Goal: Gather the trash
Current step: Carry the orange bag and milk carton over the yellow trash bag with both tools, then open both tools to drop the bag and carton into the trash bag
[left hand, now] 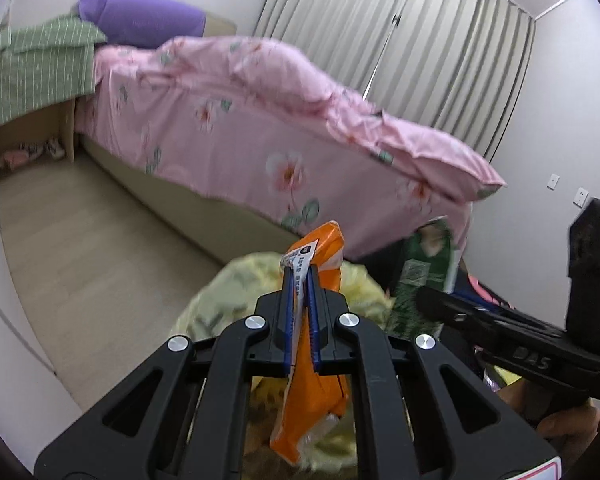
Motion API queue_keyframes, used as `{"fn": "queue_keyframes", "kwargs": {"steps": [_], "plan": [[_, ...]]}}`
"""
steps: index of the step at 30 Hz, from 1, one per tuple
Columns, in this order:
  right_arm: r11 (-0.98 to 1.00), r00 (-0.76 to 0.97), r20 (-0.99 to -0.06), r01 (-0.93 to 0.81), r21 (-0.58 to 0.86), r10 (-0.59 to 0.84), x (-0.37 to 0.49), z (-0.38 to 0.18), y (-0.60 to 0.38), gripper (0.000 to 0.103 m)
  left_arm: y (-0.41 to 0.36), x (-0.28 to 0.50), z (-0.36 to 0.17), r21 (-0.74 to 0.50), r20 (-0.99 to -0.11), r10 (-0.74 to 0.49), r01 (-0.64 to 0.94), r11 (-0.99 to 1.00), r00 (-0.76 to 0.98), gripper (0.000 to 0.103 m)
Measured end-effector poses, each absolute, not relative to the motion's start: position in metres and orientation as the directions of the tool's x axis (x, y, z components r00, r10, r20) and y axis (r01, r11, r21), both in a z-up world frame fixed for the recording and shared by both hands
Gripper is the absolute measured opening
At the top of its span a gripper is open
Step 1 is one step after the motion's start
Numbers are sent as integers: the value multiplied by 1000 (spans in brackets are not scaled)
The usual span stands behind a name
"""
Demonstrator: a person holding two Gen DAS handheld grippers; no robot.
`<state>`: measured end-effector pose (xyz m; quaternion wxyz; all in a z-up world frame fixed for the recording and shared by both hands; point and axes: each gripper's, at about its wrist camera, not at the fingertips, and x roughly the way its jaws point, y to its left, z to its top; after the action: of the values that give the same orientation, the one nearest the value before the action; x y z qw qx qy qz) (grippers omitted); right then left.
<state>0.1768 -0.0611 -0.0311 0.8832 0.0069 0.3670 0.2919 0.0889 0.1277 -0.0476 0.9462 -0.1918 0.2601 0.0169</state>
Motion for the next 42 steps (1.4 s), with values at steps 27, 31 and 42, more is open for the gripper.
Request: {"fn": "queue_keyframes", "kwargs": {"steps": [27, 31, 42], "plan": [[826, 459, -723, -489, 280, 516, 207, -65, -51, 47, 118, 116, -65, -253, -617, -12, -184, 950, 787, 6], [835, 441, -740, -464, 297, 508, 209, -68, -57, 48, 128, 116, -66, -319, -621, -50, -195, 928, 782, 9], [850, 467, -749, -467, 242, 470, 187, -31, -81, 54, 123, 107, -31, -402, -554, -134, -124, 907, 822, 54]]}}
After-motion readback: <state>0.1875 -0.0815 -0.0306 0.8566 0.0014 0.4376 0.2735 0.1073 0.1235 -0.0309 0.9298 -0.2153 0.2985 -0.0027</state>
